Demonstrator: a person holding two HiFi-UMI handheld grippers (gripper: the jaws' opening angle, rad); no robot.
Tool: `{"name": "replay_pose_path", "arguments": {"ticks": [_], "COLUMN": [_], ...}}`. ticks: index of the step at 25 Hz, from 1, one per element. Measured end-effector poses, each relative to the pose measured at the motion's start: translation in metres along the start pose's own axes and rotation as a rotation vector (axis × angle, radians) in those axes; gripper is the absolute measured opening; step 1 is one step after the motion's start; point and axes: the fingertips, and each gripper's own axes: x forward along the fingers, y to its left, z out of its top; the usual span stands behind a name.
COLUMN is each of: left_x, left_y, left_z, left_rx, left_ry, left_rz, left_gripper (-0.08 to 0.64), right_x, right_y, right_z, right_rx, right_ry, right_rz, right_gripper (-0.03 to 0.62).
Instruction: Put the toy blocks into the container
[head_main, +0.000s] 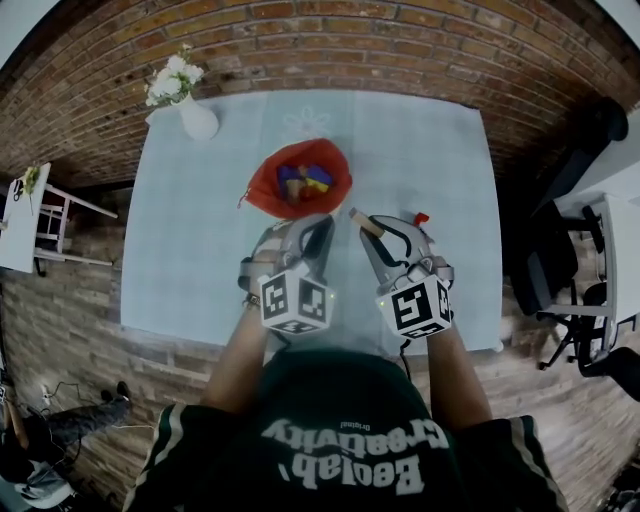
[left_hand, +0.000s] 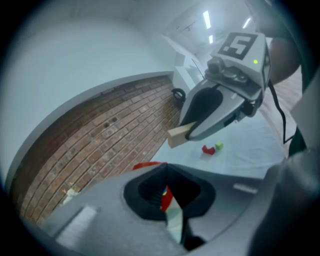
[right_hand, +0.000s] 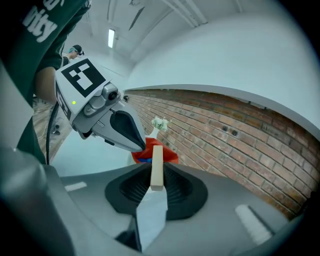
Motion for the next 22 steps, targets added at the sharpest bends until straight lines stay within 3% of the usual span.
{"name": "replay_pose_path", "arguments": {"ticks": [10, 22], "left_x": [-0.022, -0.025], "left_y": [0.041, 0.058], "left_z": [-0.054, -0.082], "left_rx": [-0.058, -0.083], "left_ry": [0.059, 0.066], "left_rz": [0.067, 0.068], "left_gripper": [0.005, 0.005], "right_x": [0.056, 0.113], "right_y": [0.033, 0.034], "right_z": [0.04, 0.037], "right_rx": [-0.045, -0.038], "right_ry": [-0.042, 0.013], "right_rz": [0.092, 0.087], "right_gripper": [0.078, 0.078]}}
